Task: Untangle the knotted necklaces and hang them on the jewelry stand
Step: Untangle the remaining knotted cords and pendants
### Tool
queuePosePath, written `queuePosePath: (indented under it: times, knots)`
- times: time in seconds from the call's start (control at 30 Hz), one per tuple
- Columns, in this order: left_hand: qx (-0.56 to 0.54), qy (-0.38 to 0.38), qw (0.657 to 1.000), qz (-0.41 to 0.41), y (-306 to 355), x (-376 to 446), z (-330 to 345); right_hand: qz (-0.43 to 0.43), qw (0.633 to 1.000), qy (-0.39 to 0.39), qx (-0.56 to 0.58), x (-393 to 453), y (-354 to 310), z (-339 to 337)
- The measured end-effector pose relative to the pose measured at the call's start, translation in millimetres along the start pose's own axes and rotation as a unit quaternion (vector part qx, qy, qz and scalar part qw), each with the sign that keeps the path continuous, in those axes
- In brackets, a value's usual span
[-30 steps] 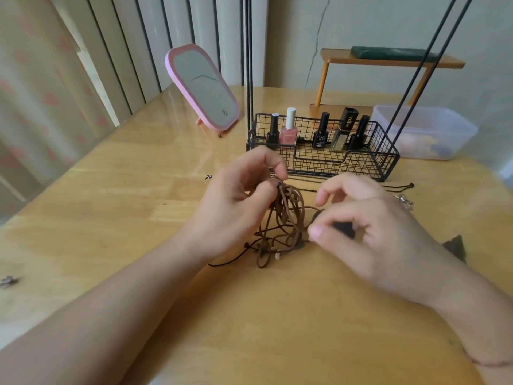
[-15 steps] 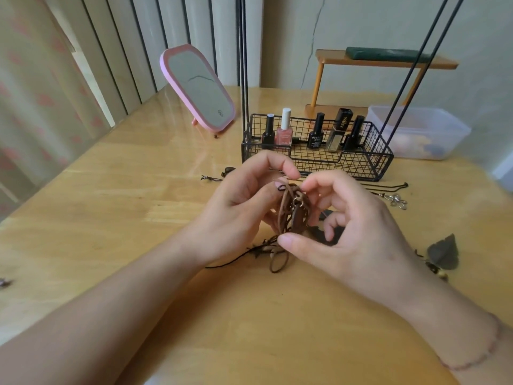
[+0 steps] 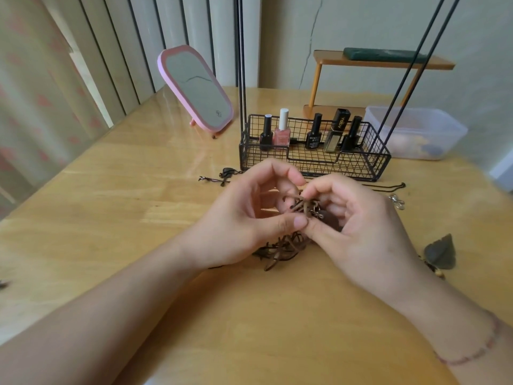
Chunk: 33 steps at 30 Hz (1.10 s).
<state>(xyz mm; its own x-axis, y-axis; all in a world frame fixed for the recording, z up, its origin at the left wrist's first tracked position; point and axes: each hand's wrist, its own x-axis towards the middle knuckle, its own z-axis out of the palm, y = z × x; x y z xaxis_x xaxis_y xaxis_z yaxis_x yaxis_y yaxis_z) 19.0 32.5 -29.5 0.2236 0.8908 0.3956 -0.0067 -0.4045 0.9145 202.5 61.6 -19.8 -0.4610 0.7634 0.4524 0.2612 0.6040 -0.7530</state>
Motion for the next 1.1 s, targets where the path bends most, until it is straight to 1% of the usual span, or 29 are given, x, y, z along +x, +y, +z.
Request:
queuePosePath:
  times: [0.07, 0.13, 0.2, 0.3, 0.37, 0.5, 0.57, 0.63, 0.67, 0.73, 0.77, 0.83, 0.87, 0.9, 0.93, 1.0, 1.03, 1.1]
  knots:
    - [-0.002, 0.013, 1.0, 0.004, 1, 1, -2, 0.006, 1.0, -0.001, -0.009, 0, -1, -4]
    - [0.027, 0.042, 0.999, 0.01, 3, 1, -5, 0.027, 1.0, -0.007, -0.003, 3, -2, -9]
    - [0.082, 0.07, 0.994, 0.01, 5, 0, -7, 0.043, 0.999, -0.008, -0.029, 5, -3, -12]
    - [0.211, 0.076, 0.975, 0.005, 3, -1, -11, 0.072, 0.996, -0.018, -0.043, 7, -5, -13]
    - [0.223, 0.082, 0.971, -0.008, 2, -1, -12, 0.081, 0.995, -0.022, -0.047, 6, -6, -13]
    - [0.097, 0.122, 0.987, -0.037, 4, 1, -13, 0.083, 0.994, -0.021, -0.075, 7, -5, -19]
    - [0.088, 0.141, 0.985, -0.047, 3, 2, -16, 0.084, 0.993, -0.019, -0.077, 7, -5, -21]
    - [0.09, 0.127, 0.986, -0.052, 3, 2, -17, 0.079, 0.994, -0.004, -0.069, 7, -7, -22]
    - [0.069, 0.116, 0.989, -0.058, 3, 2, -17, 0.069, 0.995, 0.01, -0.067, 6, -8, -22]
    - [-0.029, 0.102, 0.99, -0.092, 4, 2, -17, 0.055, 0.995, 0.04, -0.069, 7, -7, -23]
    - [-0.1, 0.099, 0.983, -0.116, 5, 3, -17, 0.055, 0.995, 0.054, -0.067, 8, -6, -24]
    - [-0.237, 0.107, 0.952, -0.163, 8, 3, -19, 0.062, 0.995, 0.075, -0.039, 10, -3, -27]
    - [-0.283, 0.114, 0.936, -0.176, 9, 4, -22, 0.061, 0.995, 0.082, -0.022, 10, -3, -28]
    - [-0.305, 0.121, 0.927, -0.181, 9, 4, -23, 0.057, 0.994, 0.093, -0.01, 10, -3, -29]
    - [-0.311, 0.123, 0.925, -0.183, 10, 4, -25, 0.048, 0.993, 0.106, 0.0, 10, -4, -31]
    - [-0.3, 0.103, 0.932, -0.177, 9, 4, -27, 0.022, 0.992, 0.122, 0.034, 9, -7, -34]
    - [-0.287, 0.084, 0.939, -0.169, 10, 4, -26, 0.019, 0.99, 0.12, 0.068, 9, -9, -34]
    - [-0.236, 0.054, 0.96, -0.141, 9, 2, -25, 0.053, 0.977, 0.101, 0.181, 8, -14, -32]
